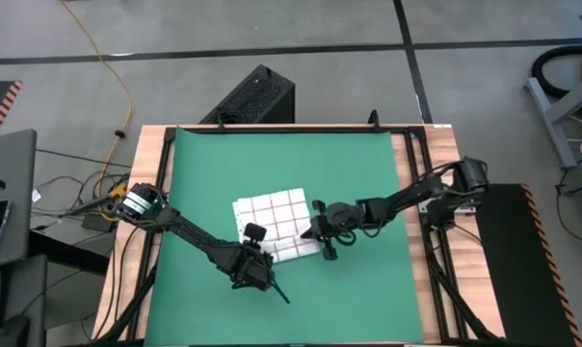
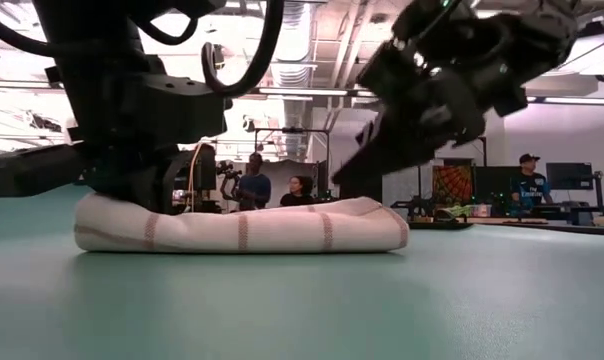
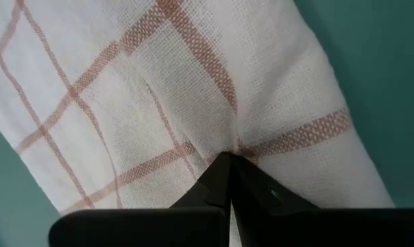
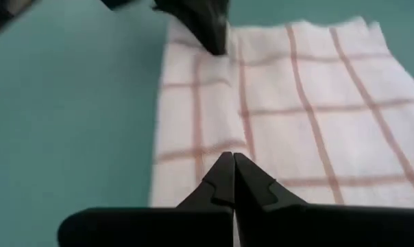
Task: Roll towel
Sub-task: Roll the white towel
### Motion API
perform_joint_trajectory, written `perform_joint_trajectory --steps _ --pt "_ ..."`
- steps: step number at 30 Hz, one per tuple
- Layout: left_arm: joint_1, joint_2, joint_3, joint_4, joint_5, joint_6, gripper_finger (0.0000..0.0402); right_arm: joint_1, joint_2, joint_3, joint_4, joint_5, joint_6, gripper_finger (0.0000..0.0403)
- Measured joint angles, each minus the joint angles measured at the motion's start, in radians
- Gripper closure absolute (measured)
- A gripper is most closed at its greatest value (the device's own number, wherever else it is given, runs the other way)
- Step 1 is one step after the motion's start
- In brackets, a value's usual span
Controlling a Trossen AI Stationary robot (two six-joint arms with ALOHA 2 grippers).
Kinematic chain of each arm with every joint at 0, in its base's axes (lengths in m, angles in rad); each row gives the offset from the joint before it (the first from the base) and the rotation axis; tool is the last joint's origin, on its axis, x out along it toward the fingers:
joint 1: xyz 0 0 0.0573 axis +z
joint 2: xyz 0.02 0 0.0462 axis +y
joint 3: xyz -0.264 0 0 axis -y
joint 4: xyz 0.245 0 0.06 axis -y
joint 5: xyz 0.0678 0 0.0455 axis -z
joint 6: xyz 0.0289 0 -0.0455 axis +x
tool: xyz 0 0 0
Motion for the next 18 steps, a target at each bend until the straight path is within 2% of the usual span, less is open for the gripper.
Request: perform_joint_trajectory --steps 11,18 --pt "0.004 0.000 0.000 -0.001 0.002 -0.036 0.0401 -0.036 0.144 0.003 0.015 -0.001 0.044 0.0385" --pt "-0.002 -0.035 -0.002 -0.011 -0.116 -0.165 0.0402 -0.033 0.178 0.005 0.023 -0.001 0.089 0.0385"
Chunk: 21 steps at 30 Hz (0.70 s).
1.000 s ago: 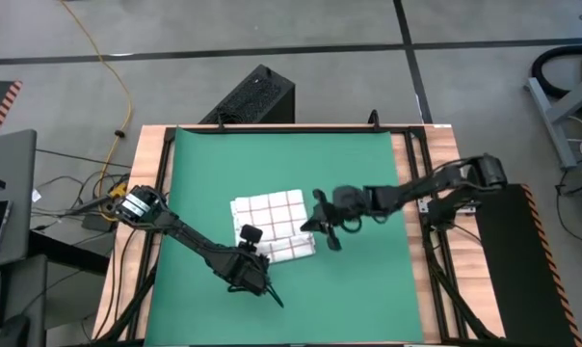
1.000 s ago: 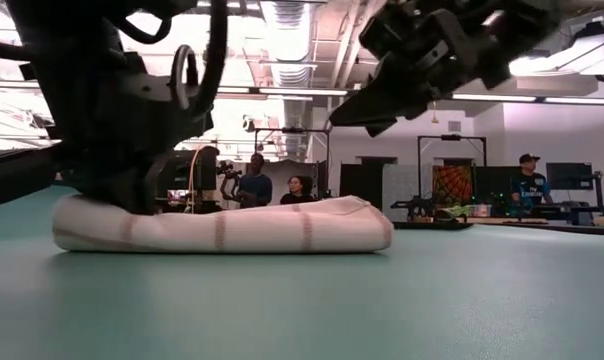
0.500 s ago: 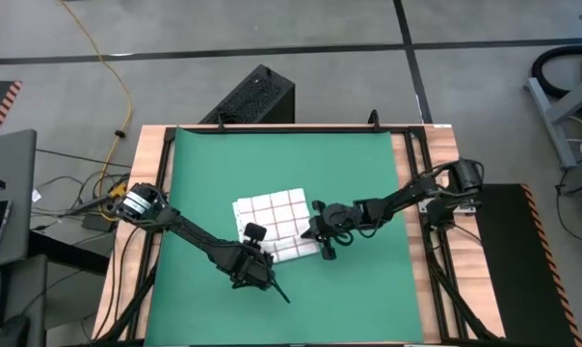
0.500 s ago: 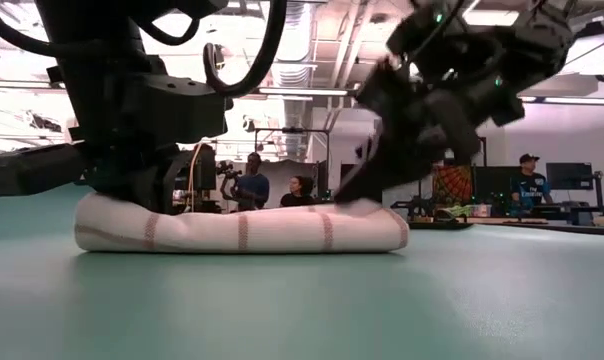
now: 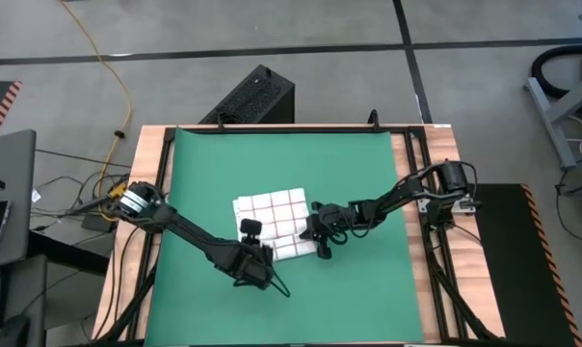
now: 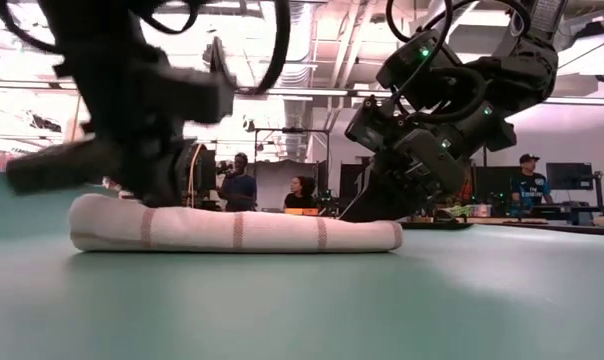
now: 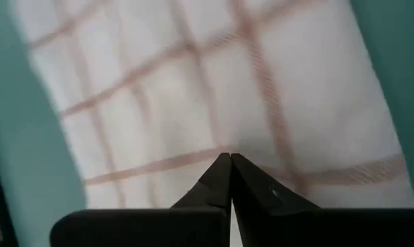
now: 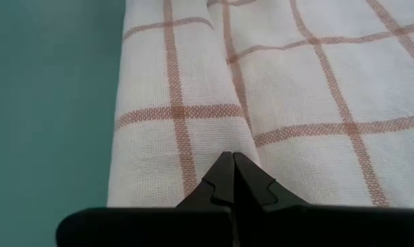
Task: Roll towel
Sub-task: Roll the white towel
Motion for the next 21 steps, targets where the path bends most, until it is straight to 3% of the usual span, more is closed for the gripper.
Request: perform_joint_trajectory --steps 5,8,12,14,16,19,21 --pt "-0.011 -0.093 0.001 -0.030 -0.036 -0.137 0.0402 0.003 0.001 0.000 -0.003 0.003 0.002 0.0385" --pt "-0.052 -0.165 -0.011 -0.001 -0.100 -0.304 0.0402 0.003 0.002 0.000 -0.005 0.003 0.002 0.0385" --pt "-0.141 -0.303 -0.178 0.232 -0.265 -0.647 0.0401 0.003 0.002 -0.001 -0.008 0.003 0.002 0.0385" --pt "-0.176 -0.367 -0.300 0.337 -0.281 -0.785 0.0402 0.004 0.002 -0.002 -0.008 0.003 0.002 0.0385" --pt "-0.199 -0.418 -0.429 0.507 -0.234 -0.850 0.0401 0.004 0.003 -0.002 -0.007 0.003 0.001 0.0385" --pt "-0.207 -0.444 -0.607 0.853 -0.113 -0.809 0.0401 0.004 0.003 -0.002 0.001 0.003 0.001 0.0385" --pt "-0.207 -0.442 -0.686 1.009 -0.093 -0.805 0.0402 0.004 0.003 -0.003 0.007 0.003 0.001 0.0385"
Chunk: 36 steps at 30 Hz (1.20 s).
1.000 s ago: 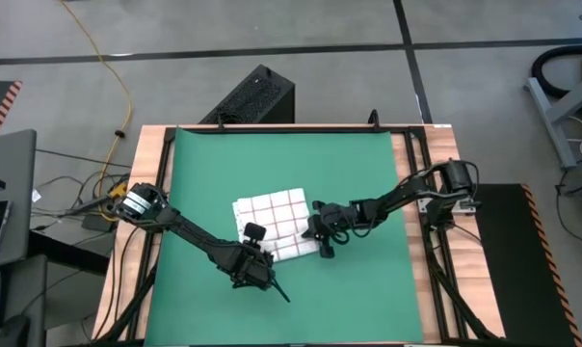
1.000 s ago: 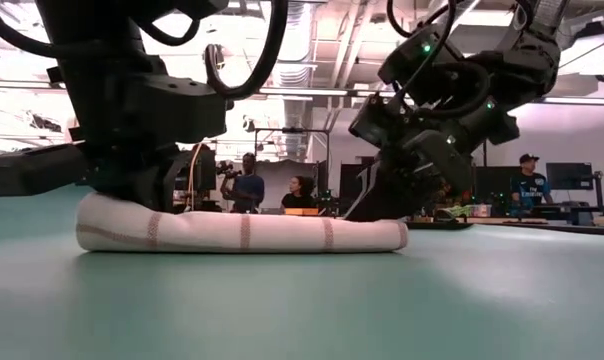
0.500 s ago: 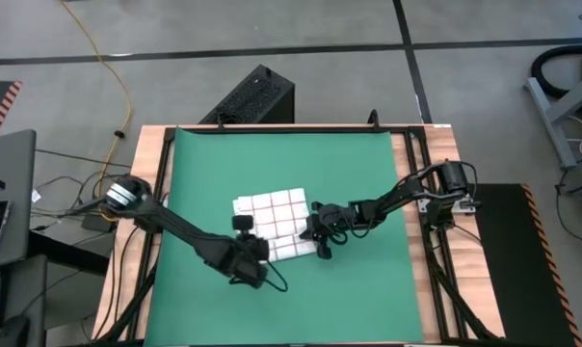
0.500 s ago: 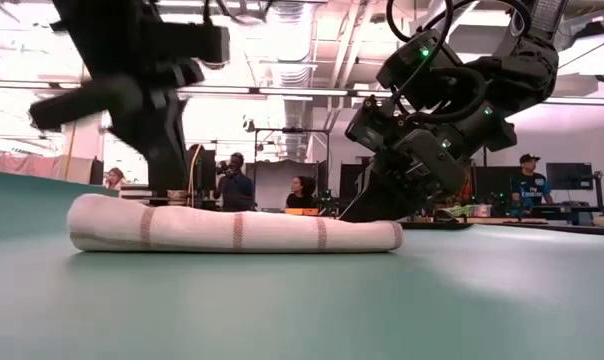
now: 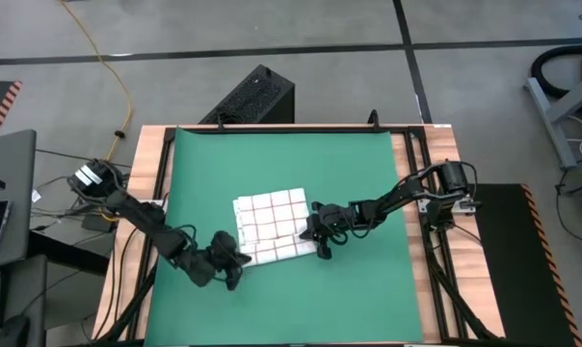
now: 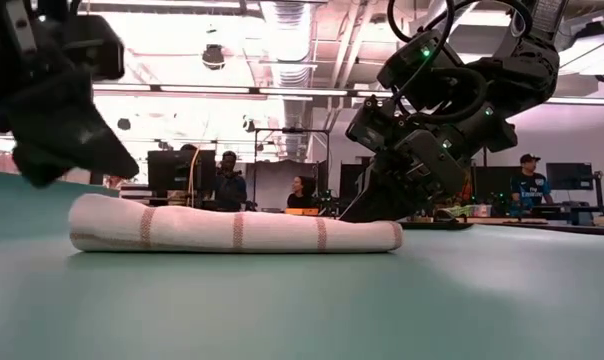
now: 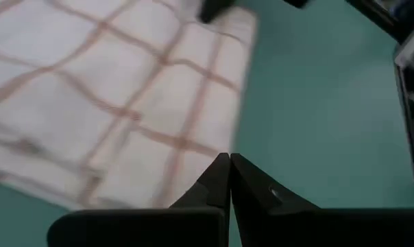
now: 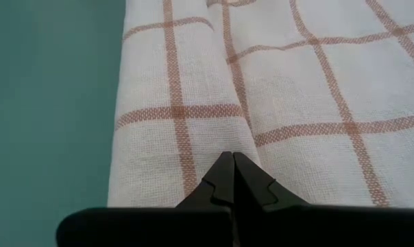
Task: Roll towel
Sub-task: Roll the white towel
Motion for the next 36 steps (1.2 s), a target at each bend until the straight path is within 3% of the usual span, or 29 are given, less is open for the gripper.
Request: perform_joint_trajectory --steps 7,10,36 --pt "0.018 0.000 -0.056 -0.030 -0.085 -0.044 0.0402 0.001 0.000 0.000 0.000 0.000 0.022 0.0385" --pt "0.038 0.003 -0.056 -0.018 -0.043 -0.011 0.0402 0.001 0.000 0.000 -0.002 0.000 0.024 0.0385" --pt "0.041 0.003 -0.065 -0.075 -0.012 0.054 0.0401 -0.001 0.001 -0.001 0.015 0.003 0.028 0.0381"
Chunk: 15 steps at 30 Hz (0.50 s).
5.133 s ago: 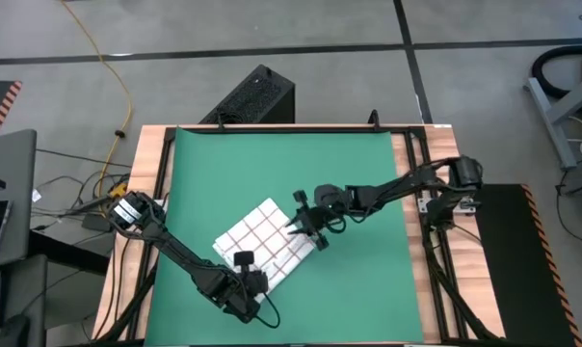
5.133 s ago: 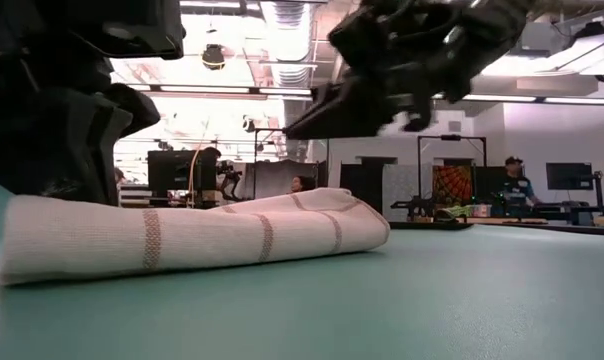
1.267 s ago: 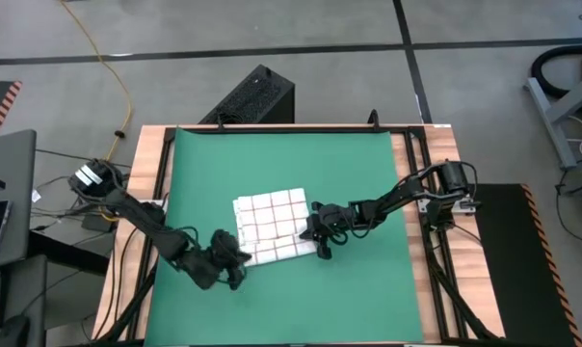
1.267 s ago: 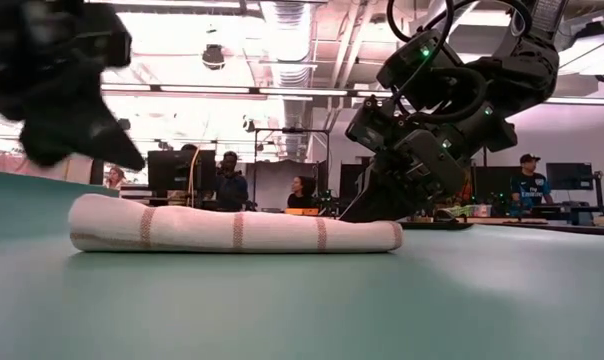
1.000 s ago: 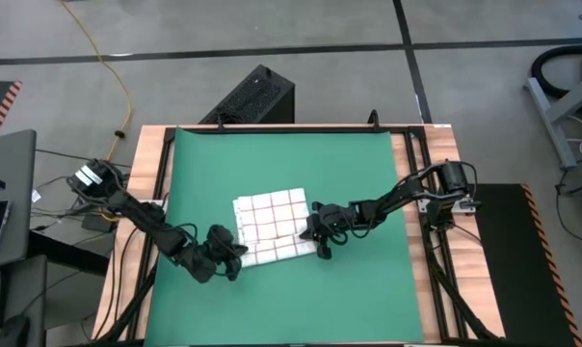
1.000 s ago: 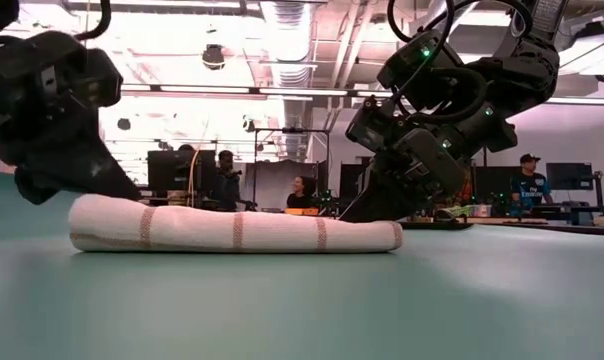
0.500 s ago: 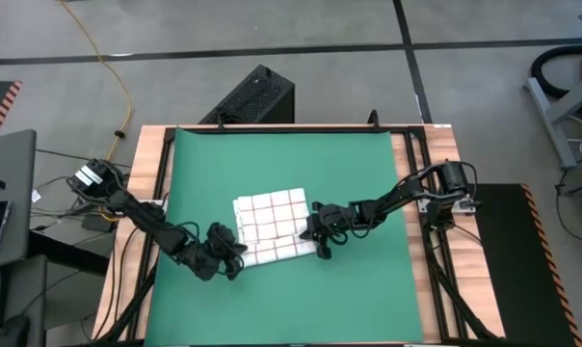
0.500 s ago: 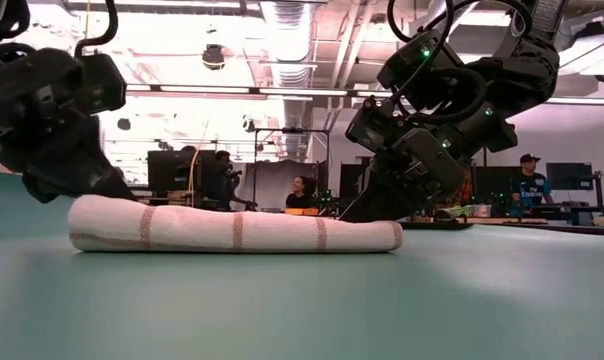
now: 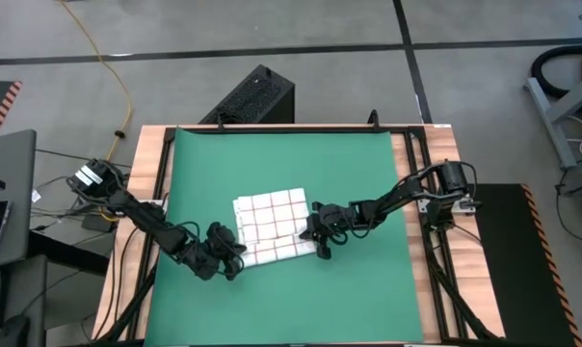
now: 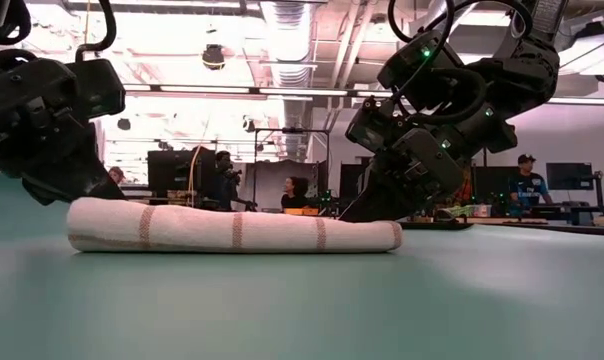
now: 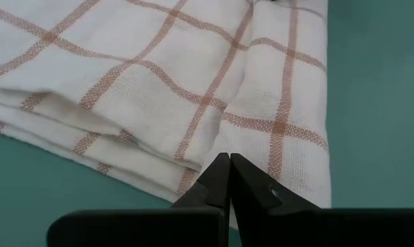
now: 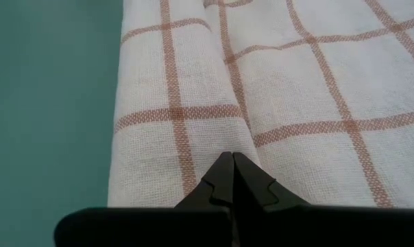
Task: Roll towel
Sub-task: Roll the white towel
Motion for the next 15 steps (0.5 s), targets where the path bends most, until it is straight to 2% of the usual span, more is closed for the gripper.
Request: perform_joint_trajectory --steps 4,8,15 --pt "0.002 0.025 0.000 0.007 0.019 0.009 0.0402 0.000 0.000 0.000 0.001 0.000 0.000 0.0381" --pt "0.005 0.107 0.001 0.075 0.038 0.001 0.0402 0.000 0.000 0.000 0.003 0.000 0.000 0.0381" --pt "-0.003 0.159 0.003 0.080 0.057 -0.086 0.0401 0.002 -0.058 -0.001 -0.035 -0.006 -0.020 0.0381"
